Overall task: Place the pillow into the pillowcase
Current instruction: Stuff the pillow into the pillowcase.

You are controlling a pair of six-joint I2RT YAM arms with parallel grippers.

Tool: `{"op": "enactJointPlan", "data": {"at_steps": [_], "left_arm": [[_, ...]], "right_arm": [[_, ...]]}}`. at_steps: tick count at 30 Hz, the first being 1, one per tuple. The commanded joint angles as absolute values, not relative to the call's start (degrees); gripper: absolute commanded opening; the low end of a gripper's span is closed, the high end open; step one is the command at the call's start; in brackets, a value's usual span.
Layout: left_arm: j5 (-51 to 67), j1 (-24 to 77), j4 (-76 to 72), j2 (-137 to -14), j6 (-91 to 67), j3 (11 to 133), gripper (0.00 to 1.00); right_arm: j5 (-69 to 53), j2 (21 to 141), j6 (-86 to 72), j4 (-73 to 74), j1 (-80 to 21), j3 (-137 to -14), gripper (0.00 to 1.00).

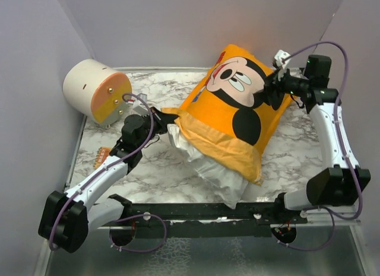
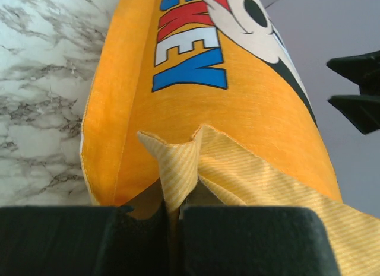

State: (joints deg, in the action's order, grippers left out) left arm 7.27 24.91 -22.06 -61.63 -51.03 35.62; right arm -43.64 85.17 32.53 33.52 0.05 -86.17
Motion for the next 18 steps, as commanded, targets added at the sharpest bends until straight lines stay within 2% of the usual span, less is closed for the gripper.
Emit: {"op": "enactJointPlan", "data": {"at_steps": [1, 6, 10, 15, 18], "left_arm": [[8.2, 26.0, -26.4, -57.5, -48.8, 32.9, 0.00], [9.4, 27.0, -25.1, -56.0, -45.6, 31.7, 0.00], [9.6, 27.2, -25.6, -53.8, -44.8, 30.1, 0.00], [12.1, 27.7, -25.4, -53.0, -44.1, 30.6, 0.00], [12.2, 28.3, -25.3, -51.9, -43.5, 30.6, 0.00]], "right_arm": [[-61.8, 76.3, 35.2, 46.6, 4.6, -81.9, 0.83], [-65.6, 68.3, 49.8, 62.6, 4.6, -78.5, 0.92], [-59.0, 63.6, 67.1, 75.2, 4.6, -72.4, 0.98], [-50.8, 59.6, 70.3, 78.6, 4.6, -66.1, 1.00], [-50.8, 58.1, 71.6, 80.5, 4.5, -63.4, 1.00]]}}
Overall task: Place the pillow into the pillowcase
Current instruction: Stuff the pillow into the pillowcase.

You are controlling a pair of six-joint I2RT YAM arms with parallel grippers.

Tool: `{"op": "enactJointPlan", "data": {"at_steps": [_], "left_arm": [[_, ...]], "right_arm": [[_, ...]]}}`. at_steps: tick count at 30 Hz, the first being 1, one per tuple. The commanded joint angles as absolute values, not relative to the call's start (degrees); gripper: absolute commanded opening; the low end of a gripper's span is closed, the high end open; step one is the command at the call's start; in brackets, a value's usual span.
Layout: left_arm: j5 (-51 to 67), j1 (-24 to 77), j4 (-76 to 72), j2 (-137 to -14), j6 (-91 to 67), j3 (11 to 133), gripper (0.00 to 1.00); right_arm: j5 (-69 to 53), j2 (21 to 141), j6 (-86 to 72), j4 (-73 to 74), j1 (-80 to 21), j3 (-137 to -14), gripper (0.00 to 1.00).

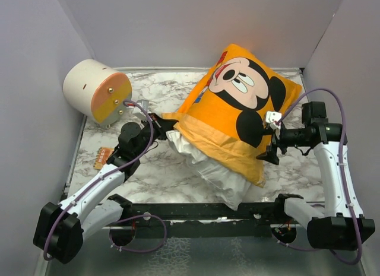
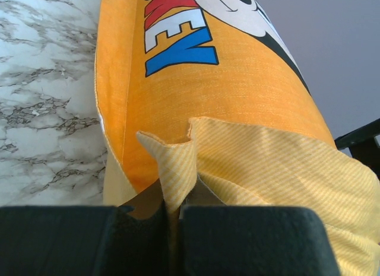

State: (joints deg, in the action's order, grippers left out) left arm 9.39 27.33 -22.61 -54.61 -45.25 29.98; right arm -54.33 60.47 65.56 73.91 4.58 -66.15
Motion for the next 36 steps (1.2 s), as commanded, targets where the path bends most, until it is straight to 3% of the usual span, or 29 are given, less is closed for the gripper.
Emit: {"op": "enactJointPlan", "data": {"at_steps": [1, 6, 11, 13, 18, 20, 25, 28, 36], "left_arm": [[12.1, 28.5, -25.3, -51.6, -43.3, 30.6, 0.00], [12.3, 29.5, -25.2, -50.8, -43.3, 30.9, 0.00], [10.5, 30.1, -24.4, -49.4, -42.5, 31.2, 0.00], [10.0, 30.2, -24.1, -49.5, -42.1, 31.5, 0.00], [10.9, 30.2, -23.4, -50.4, -41.3, 33.5, 0.00], [10.7, 30.2, -22.3, -50.3, -40.3, 34.7, 0.00], [9.7, 30.2, -17.7, -49.5, -36.9, 40.5, 0.00], [7.5, 30.2, -15.2, -49.7, -33.3, 46.7, 0.00], [3.4, 30.2, -14.0, -60.7, -24.5, 77.7, 0.00]], "right_arm": [[-51.5, 57.9, 72.1, 80.7, 4.5, -62.4, 1.00], [-51.6, 61.3, 76.0, 80.4, 4.4, -58.1, 1.00], [-53.2, 58.1, 74.1, 80.7, 0.7, -56.7, 0.89], [-53.5, 56.9, 73.1, 80.7, -0.4, -56.9, 0.75], [-54.4, 57.2, 71.3, 80.5, -0.7, -59.3, 0.20], [-55.9, 57.9, 68.9, 79.1, -0.7, -61.4, 0.04], [-60.8, 61.6, 63.6, 76.4, -0.7, -71.9, 0.01], [-56.2, 63.1, 50.5, 63.6, -0.6, -81.3, 0.01], [-47.9, 78.6, 26.7, 41.8, -0.6, -118.7, 0.01]]}}
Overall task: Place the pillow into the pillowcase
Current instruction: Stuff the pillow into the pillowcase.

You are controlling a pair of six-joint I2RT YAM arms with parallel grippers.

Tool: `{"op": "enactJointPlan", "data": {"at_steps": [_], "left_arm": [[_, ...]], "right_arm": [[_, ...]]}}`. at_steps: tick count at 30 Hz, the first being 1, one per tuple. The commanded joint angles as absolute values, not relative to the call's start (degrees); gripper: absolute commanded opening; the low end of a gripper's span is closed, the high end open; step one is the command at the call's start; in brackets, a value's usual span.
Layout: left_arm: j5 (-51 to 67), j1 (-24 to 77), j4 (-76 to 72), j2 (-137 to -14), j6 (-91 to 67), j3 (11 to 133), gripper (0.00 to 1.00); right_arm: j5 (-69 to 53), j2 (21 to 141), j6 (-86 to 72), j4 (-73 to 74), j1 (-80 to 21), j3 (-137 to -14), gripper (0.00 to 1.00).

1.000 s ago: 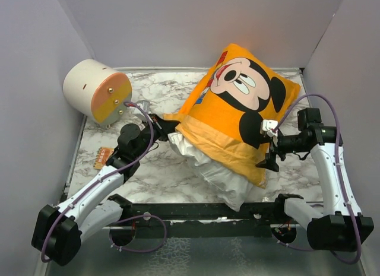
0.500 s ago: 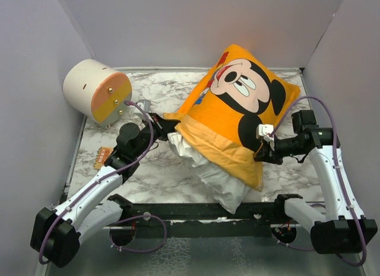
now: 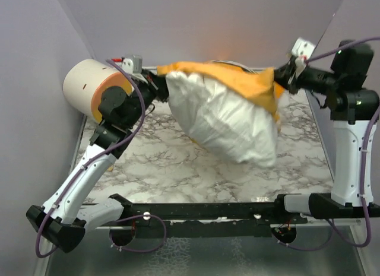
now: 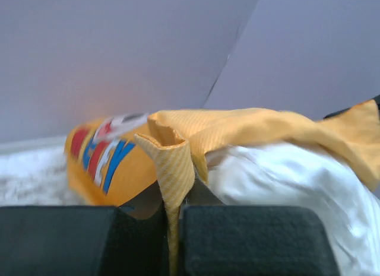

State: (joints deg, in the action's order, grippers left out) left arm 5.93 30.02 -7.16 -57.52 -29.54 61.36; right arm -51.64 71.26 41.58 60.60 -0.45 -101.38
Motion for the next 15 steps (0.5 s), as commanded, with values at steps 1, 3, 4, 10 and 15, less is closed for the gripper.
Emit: {"op": "enactJointPlan", "data": {"at_steps": [1, 3, 4, 10, 15], "left_arm": [[3.2, 30.2, -14.0, -62.5, -24.1, 81.9, 0.00], [2.7, 30.2, -14.0, -66.3, -23.3, 89.7, 0.00], [2.3, 30.2, -13.9, -68.2, -23.1, 93.5, 0.00], [-3.7, 30.2, -11.8, -78.4, -18.7, 109.6, 0.00], [-10.0, 27.2, -8.6, -84.1, -15.2, 111.8, 0.00]], "right_arm": [[-47.4, 80.7, 24.7, 40.1, -0.7, -123.7, 0.00], [-45.5, 85.3, 21.8, 37.8, -0.6, -133.8, 0.00], [-44.3, 87.0, 20.3, 36.3, -0.6, -137.8, 0.00], [-35.3, 89.6, 17.3, 27.7, -0.6, -143.9, 0.00], [-34.7, 89.2, 19.2, 26.2, -0.6, -134.9, 0.00]]}}
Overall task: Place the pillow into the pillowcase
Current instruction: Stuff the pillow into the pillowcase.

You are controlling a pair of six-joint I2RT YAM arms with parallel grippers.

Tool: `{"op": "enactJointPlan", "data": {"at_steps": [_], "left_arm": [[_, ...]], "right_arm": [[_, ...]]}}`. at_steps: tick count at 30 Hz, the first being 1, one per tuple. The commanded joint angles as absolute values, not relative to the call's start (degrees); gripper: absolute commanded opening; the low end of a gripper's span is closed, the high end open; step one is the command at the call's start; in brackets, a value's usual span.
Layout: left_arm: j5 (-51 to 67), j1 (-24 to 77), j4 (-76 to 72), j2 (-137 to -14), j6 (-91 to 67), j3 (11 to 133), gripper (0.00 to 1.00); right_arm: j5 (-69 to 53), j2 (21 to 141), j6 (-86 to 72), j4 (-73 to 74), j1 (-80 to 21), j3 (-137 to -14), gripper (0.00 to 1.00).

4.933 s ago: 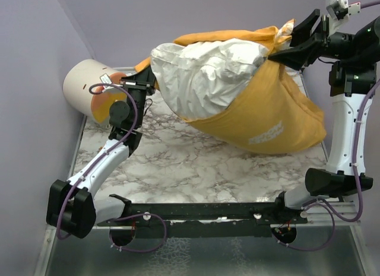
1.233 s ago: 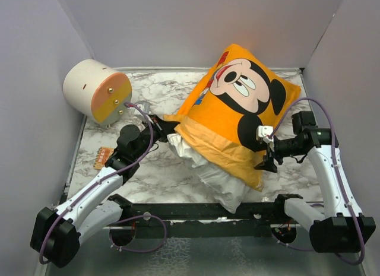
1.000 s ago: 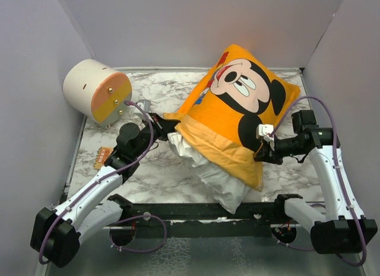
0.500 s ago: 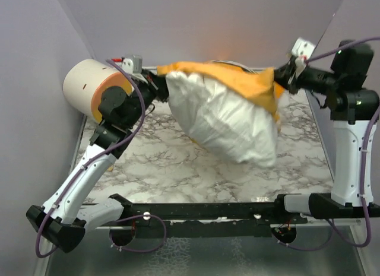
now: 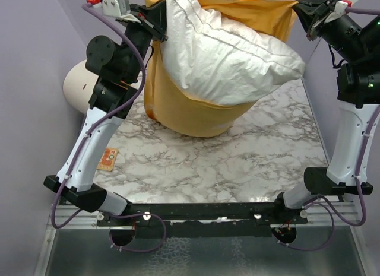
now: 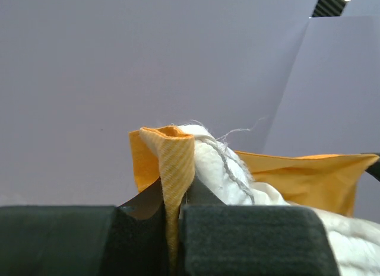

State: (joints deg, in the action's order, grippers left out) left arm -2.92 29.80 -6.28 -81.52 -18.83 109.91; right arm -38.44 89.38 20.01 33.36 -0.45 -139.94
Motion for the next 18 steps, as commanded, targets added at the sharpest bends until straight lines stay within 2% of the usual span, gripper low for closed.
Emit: {"op": "enactJointPlan", "data": {"at_steps": [1, 5, 7, 10, 14, 18], "left_arm": [[-9.2, 24.9, -8.7, -84.4, -17.4, 110.3, 0.00], [-2.0, 12.2, -16.6, -85.1, -35.1, 101.3, 0.00], [-2.7, 10.0, -18.1, -88.1, -39.8, 102.9, 0.00], [-8.0, 9.8, -17.1, -94.0, -46.9, 108.4, 0.00], [-10.9, 9.9, -17.0, -101.8, -56.5, 114.4, 0.00], [-16.5, 11.5, -16.9, -105.2, -61.1, 116.6, 0.00]], "right_arm": [[-36.2, 88.9, 19.4, 26.4, -0.6, -133.1, 0.00], [-48.1, 90.0, 17.1, 27.6, -0.6, -131.4, 0.00], [-54.5, 92.3, 11.6, 26.3, -0.6, -132.0, 0.00], [-50.0, 96.7, 6.1, 25.4, -0.7, -133.4, 0.01], [-42.4, 97.4, 4.7, 22.6, -0.6, -129.6, 0.01], [-49.8, 93.5, 1.1, 18.3, -0.4, -122.5, 0.13]]}}
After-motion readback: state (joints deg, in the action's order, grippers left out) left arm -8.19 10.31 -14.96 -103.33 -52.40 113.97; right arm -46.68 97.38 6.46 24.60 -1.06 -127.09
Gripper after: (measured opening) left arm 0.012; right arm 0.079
